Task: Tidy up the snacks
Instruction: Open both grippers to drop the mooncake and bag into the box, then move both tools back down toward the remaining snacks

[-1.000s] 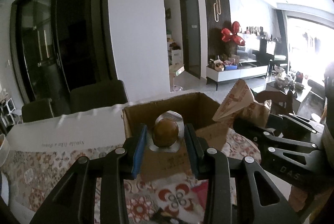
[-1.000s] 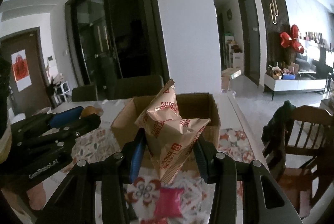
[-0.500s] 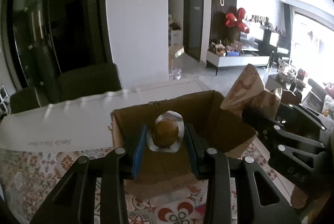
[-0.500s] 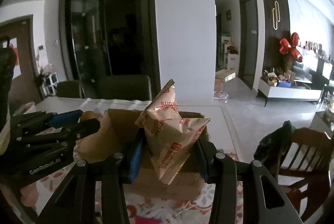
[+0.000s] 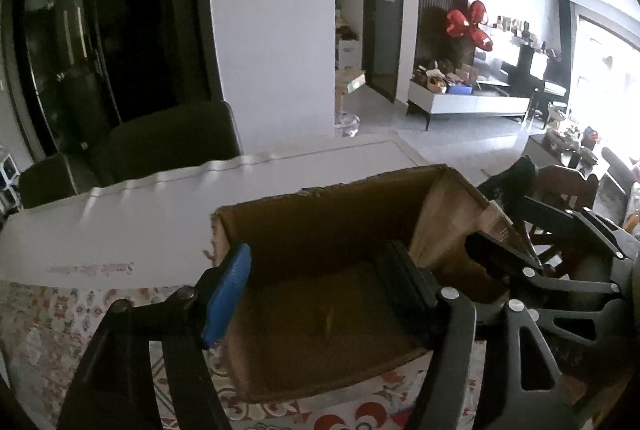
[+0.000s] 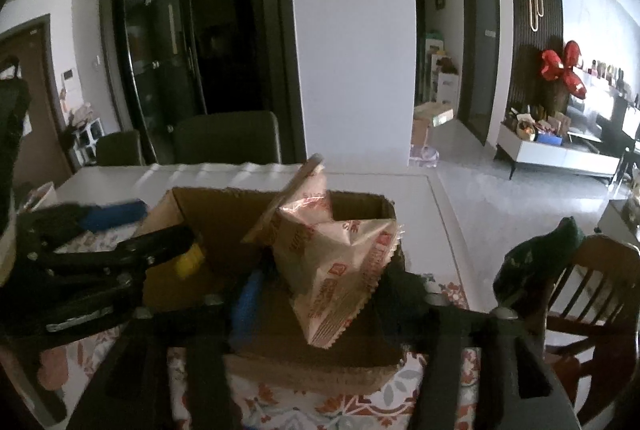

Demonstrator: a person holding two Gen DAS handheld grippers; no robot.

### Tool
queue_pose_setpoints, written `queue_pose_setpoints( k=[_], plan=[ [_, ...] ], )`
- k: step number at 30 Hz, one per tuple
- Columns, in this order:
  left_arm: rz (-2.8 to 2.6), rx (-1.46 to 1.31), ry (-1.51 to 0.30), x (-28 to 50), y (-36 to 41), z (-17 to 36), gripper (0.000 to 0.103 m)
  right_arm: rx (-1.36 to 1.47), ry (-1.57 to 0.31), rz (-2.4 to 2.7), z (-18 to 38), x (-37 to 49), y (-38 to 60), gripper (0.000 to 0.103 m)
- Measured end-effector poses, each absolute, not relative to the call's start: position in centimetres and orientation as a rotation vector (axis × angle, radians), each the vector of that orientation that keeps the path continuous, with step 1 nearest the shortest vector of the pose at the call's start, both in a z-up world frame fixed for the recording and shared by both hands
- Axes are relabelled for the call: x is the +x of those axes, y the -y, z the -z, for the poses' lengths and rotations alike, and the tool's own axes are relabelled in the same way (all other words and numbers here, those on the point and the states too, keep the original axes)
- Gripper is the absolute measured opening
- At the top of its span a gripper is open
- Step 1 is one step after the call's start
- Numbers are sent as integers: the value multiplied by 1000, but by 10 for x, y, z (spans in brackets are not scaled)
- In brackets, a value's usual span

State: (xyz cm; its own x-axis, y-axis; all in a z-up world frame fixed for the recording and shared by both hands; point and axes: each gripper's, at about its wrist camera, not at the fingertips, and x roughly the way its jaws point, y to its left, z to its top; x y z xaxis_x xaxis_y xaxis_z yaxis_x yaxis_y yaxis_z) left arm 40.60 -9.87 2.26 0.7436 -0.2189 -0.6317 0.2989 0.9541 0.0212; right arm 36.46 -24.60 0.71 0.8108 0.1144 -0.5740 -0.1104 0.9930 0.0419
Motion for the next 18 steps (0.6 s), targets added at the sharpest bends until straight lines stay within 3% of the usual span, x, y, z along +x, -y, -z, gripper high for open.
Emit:
queue_pose_setpoints(
  k=[6,18],
  plan=[
    [245,138,-633,387,86,-31,81,-20,-595,-79,-9,354,242,71],
    [223,83,-596,322,60,-44,87,-41,-512,-109,-27,291,221,77]
  ],
)
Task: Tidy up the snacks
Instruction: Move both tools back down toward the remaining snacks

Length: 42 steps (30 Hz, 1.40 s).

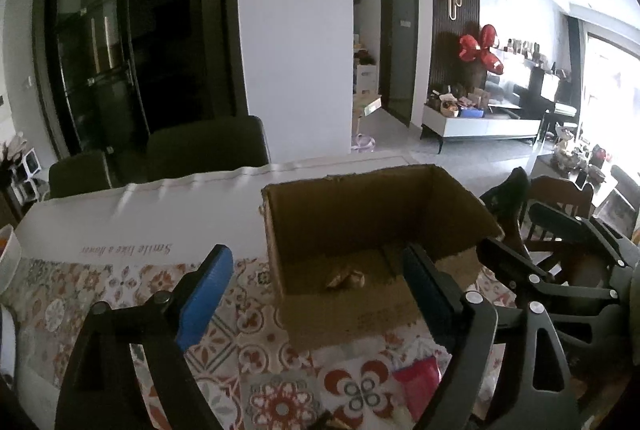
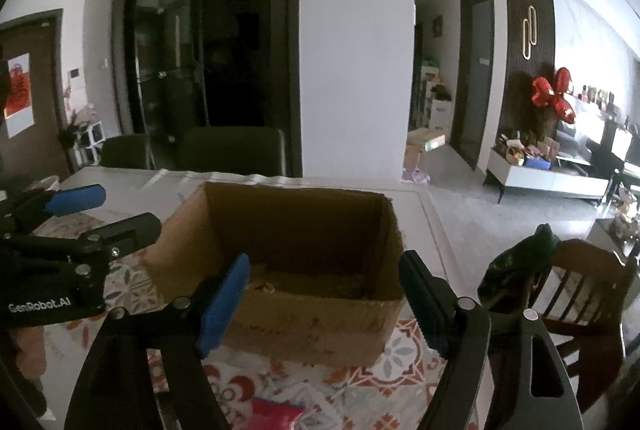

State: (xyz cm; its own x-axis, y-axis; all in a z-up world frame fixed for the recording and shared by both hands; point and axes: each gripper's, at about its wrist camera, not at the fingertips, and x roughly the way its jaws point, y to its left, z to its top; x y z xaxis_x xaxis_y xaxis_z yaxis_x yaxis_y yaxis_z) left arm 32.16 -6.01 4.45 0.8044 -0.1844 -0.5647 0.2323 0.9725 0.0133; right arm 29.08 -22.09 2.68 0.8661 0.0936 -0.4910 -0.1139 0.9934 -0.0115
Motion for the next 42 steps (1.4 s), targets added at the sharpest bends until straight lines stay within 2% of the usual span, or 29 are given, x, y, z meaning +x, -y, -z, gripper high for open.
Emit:
queue_pose_setpoints(
  k=[12,23,30,42],
  plan=[
    [230,34,-631,270,42,-28,88,-15,-534,-108,-13,243,212,77],
    [221,20,-739,245,26,15,88,-84,-556,-111,8,214,197,77],
    [207,-37,-873,249,22,58,87,-73,-665,-147,37,219,193,77],
    [191,-3,-967,253,34,104,86,-12,-804,-118,91,237,199,77]
  ],
)
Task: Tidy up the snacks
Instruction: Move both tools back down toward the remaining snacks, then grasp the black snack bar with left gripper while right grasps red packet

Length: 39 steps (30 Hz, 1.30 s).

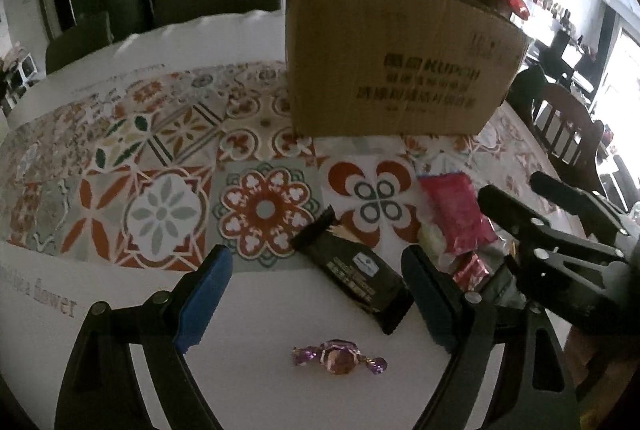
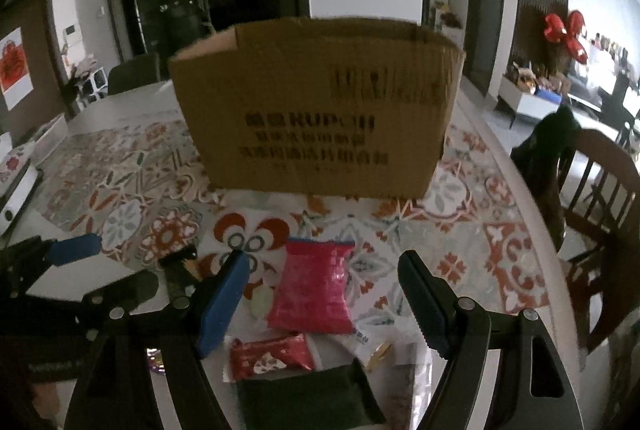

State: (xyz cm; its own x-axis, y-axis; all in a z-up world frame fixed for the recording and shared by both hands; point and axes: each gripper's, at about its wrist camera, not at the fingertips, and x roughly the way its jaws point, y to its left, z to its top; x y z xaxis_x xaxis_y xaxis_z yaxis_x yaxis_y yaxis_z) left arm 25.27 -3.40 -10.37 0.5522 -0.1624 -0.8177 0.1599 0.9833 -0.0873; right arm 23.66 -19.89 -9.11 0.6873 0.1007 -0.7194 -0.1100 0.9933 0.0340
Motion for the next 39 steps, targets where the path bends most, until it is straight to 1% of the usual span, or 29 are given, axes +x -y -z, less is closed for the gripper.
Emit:
queue_pose_setpoints(
  k=[3,6,13,22,27,30,32,34,37,39],
  plan=[
    [178,4,-978,257,39,111,85,-1,-831,-115,101,241,199,77],
    [171,-1,-999,264,41,118,80,13,-849,-122,106,244,198,77],
    [144,-29,-1027,275,43,132,75,58,-890,-103,120,255,202,75],
    [99,0,-1034,279,51,143,72,110,-944,-103,135,265,205,67],
    [89,28,-1033,280,56,148,71,118,-948,-100,138,267,205,67],
    [99,55,-1014,275,62,147,64,126,-963,-149,140,270,200,67],
    [105,54,-1013,274,62,147,63,101,-961,-144,141,270,194,66],
    [107,47,-1014,274,61,146,55,99,-957,-139,141,269,193,65],
    [106,39,-1011,274,59,146,50,121,-956,-138,140,268,196,65],
    [107,35,-1010,274,59,145,49,130,-948,-130,139,268,199,65]
  ],
)
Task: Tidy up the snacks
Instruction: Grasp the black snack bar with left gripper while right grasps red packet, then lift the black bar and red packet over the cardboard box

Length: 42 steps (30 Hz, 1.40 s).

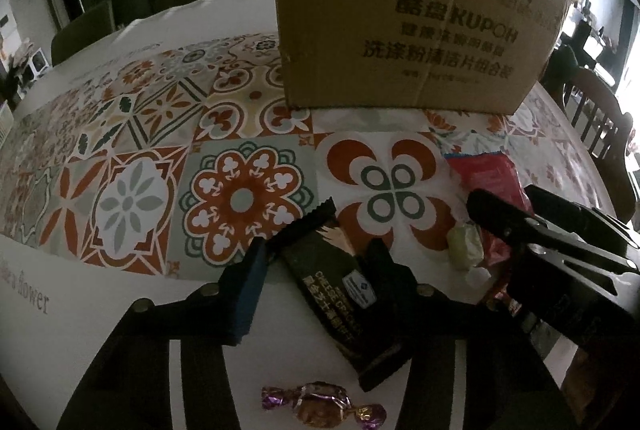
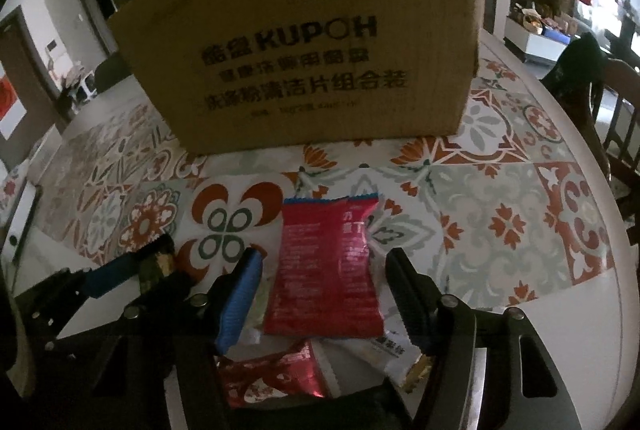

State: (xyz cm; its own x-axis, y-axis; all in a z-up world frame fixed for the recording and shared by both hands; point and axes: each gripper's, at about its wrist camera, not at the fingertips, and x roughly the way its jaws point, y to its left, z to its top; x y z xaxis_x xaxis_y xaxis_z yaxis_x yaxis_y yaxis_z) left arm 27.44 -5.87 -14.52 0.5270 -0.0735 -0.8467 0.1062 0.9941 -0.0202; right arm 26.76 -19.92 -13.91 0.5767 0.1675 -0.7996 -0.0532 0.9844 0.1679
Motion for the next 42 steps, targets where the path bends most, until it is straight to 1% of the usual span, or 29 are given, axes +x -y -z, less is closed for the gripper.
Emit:
queue_pose_setpoints(
  k=[1,2,3,5,6,7,11,17,25,42],
  plan=[
    [109,34,-1010,275,59,145,48,130,-947,-126,139,268,200,62],
    [112,34,-1009,276,58,144,47,127,-948,-124,140,268,200,53],
    [115,33,-1009,276,58,144,46,116,-956,-125,141,269,199,50],
    [128,25,-1009,278,57,143,43,72,-946,-109,141,268,197,47],
    [132,23,-1008,278,57,142,38,65,-945,-110,140,268,197,47],
    [138,22,-1008,279,56,141,36,62,-943,-109,140,268,196,46],
    [153,4,-1010,282,55,141,35,57,-932,-109,138,266,196,42],
    [177,-37,-983,278,48,140,34,43,-915,-108,136,264,194,40],
    [195,-44,-921,273,48,124,33,44,-866,-118,123,257,191,40],
    [239,-42,-779,258,48,66,33,109,-753,-148,75,239,200,40]
  ],
)
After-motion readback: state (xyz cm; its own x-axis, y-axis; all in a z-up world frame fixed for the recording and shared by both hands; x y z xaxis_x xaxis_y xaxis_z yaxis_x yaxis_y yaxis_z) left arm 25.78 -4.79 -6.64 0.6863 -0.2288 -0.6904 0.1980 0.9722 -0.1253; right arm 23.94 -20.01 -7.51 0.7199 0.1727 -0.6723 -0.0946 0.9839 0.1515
